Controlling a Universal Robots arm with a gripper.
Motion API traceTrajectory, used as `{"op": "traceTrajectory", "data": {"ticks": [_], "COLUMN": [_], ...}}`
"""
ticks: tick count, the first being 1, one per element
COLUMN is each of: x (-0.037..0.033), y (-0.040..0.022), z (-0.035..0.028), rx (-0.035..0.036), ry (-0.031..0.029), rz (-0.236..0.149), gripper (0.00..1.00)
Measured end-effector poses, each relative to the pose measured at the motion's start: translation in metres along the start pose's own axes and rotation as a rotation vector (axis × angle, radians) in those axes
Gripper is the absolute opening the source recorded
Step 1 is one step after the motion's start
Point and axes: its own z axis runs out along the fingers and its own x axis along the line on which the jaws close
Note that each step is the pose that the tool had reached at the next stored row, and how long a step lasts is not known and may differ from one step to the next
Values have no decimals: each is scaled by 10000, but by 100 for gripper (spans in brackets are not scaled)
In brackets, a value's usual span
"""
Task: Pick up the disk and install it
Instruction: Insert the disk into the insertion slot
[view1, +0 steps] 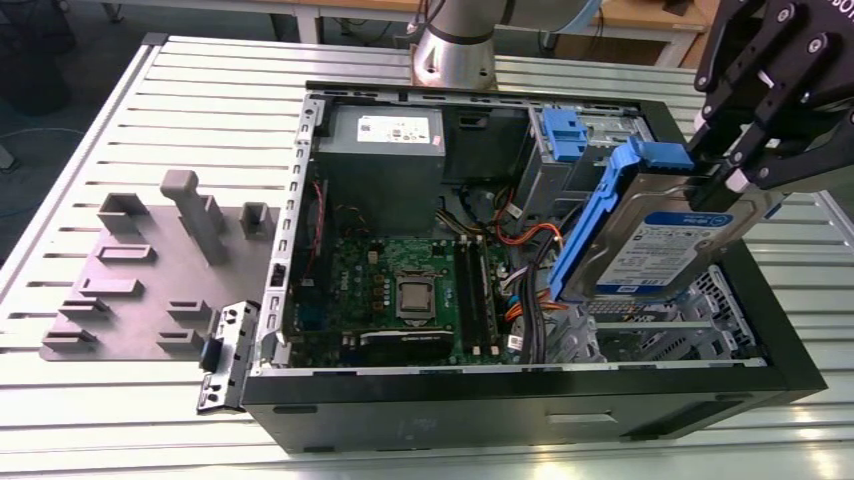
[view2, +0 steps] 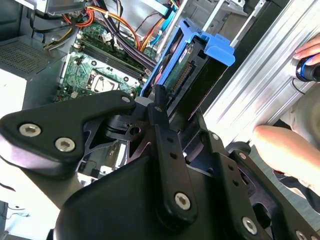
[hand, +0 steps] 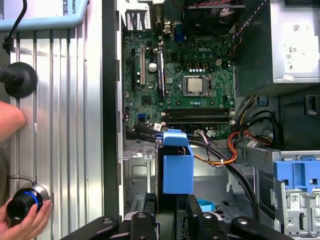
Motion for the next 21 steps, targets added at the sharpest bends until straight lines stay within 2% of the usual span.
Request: {"op": "traceTrajectory", "data": {"ticks": [13,17,21], "x": [-1,-3,-6], "y": [-20,-84,-183], "z": [9,13,13], "rx": [0,0,-1], "ry": [0,1,1], "rz": [-2,0,0], "gripper": [35,35,35]}}
